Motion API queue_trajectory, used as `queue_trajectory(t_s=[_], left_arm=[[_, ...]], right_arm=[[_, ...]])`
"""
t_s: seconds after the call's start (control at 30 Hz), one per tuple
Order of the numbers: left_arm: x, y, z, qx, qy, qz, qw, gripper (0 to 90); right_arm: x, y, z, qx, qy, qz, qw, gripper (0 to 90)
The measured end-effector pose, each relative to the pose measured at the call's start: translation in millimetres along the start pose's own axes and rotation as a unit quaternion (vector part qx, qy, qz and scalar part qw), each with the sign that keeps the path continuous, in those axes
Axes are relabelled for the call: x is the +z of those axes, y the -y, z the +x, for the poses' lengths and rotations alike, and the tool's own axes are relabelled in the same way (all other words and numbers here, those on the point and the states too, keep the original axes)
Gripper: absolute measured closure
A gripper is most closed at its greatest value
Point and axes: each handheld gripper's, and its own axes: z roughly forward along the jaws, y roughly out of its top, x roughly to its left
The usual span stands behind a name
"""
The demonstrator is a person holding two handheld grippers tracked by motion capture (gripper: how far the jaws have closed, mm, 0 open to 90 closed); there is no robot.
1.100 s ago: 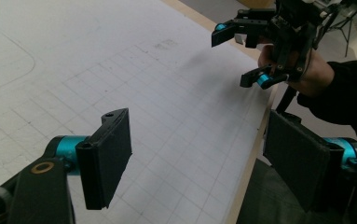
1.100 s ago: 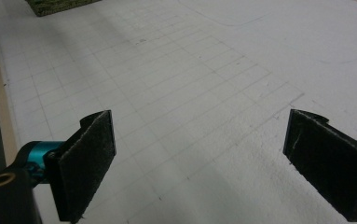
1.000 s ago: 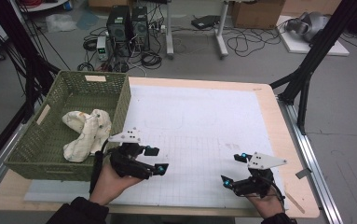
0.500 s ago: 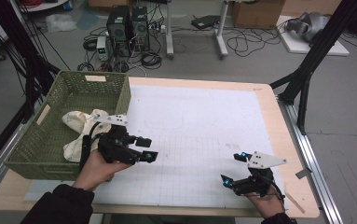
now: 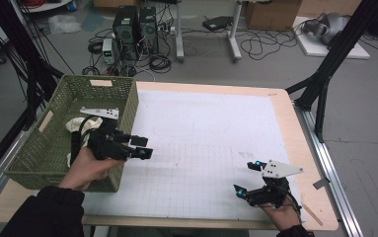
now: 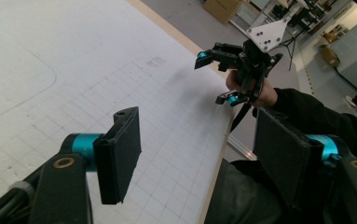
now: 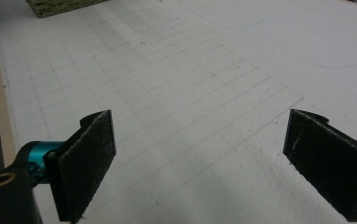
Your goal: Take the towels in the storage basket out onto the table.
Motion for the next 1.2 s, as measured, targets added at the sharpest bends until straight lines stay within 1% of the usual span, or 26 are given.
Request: queue_trajectory(t_s=[0.07, 0.3, 0.37, 0.43, 0.57, 0.63, 0.73, 0.87, 1.03, 1.2], left_arm=[[-4.4, -1.0, 2.9, -0.008, -0.002, 0.000, 1.0000, 33.7], [-20.6, -4.1, 11.2, -0.018, -0.011, 0.000, 0.9998, 33.1], [-25.9, -4.7, 14.2, -0.022, -0.009, -0.003, 0.9997, 33.1], [-31.1, -5.2, 16.8, -0.027, -0.012, -0.003, 0.9996, 33.2], [-40.8, -5.6, 20.8, -0.031, -0.011, -0.004, 0.9995, 33.6], [-44.4, -5.3, 22.6, -0.035, -0.018, -0.003, 0.9992, 33.4], [-51.1, -4.4, 26.9, -0.041, -0.020, -0.006, 0.9989, 33.5], [-60.6, -3.1, 33.2, -0.052, -0.032, -0.012, 0.9981, 33.5], [-71.8, -0.8, 40.1, -0.057, -0.050, -0.017, 0.9970, 33.6], [-82.6, 3.9, 48.5, -0.067, -0.077, -0.020, 0.9946, 35.4]], right_arm=[[0.2, 0.0, -0.2, 0.000, 0.000, 0.000, 1.0000, 8.3], [0.7, -0.2, -0.7, -0.001, 0.000, 0.000, 1.0000, 8.3], [0.5, -0.6, -0.3, -0.003, 0.000, -0.002, 1.0000, 8.3], [0.6, -0.6, -0.5, -0.004, 0.001, -0.002, 1.0000, 8.3], [0.6, -0.3, -0.6, -0.002, 0.001, -0.001, 1.0000, 8.3], [0.8, -0.4, -0.7, -0.001, 0.000, -0.002, 1.0000, 8.3], [0.7, -0.5, -0.8, -0.001, 0.000, -0.001, 1.0000, 8.3], [0.9, -0.2, -1.1, 0.000, 0.001, 0.000, 1.0000, 8.3], [1.1, -0.1, -1.5, 0.000, 0.001, -0.001, 1.0000, 8.3], [1.1, 0.0, -1.5, -0.001, 0.001, -0.001, 1.0000, 8.3]])
